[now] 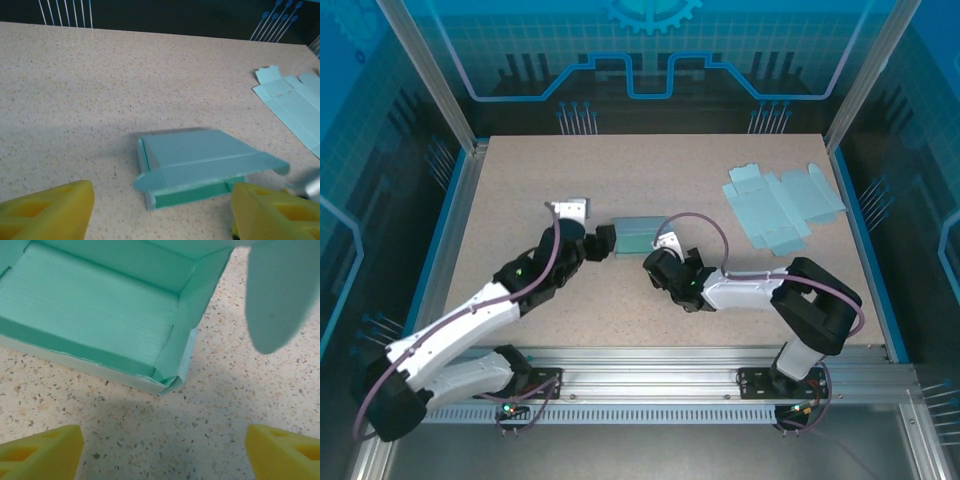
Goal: Fold the paper box
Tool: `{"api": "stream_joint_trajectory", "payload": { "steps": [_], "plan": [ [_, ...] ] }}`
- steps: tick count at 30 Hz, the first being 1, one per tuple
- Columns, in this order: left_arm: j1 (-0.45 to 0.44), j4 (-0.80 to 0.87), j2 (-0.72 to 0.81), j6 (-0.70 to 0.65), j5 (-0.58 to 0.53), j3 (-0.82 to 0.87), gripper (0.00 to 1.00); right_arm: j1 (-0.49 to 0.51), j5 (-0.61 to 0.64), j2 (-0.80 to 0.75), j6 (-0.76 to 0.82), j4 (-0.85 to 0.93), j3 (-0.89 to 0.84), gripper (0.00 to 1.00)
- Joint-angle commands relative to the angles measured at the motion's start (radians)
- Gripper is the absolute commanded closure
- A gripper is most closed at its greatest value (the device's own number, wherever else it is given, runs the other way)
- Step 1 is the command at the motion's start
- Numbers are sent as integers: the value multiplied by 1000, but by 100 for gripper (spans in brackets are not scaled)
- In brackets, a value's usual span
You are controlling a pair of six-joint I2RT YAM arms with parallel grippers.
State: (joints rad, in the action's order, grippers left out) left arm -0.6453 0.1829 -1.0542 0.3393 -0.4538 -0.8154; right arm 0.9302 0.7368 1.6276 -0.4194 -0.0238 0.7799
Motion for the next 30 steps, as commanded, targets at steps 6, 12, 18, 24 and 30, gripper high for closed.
{"api": "stream_joint_trajectory", "payload": {
  "steps": [6,12,18,24,30],
  "plan": [
    [148,68,-237,-98,140,-207,1,53,67,-264,-12,187,-11,0],
    [197,84,-422,-86,166,-303,1,7,9,-491,56,234,-23,0],
    [203,87,-578,-86,222,-381,1,-232,-302,-554,55,295,53,0],
    [202,79,-627,-71,240,-371,1,-401,-573,-333,45,388,250,0],
    [203,52,-643,-42,241,-314,1,-401,-641,-89,59,474,462,0]
  ]
}}
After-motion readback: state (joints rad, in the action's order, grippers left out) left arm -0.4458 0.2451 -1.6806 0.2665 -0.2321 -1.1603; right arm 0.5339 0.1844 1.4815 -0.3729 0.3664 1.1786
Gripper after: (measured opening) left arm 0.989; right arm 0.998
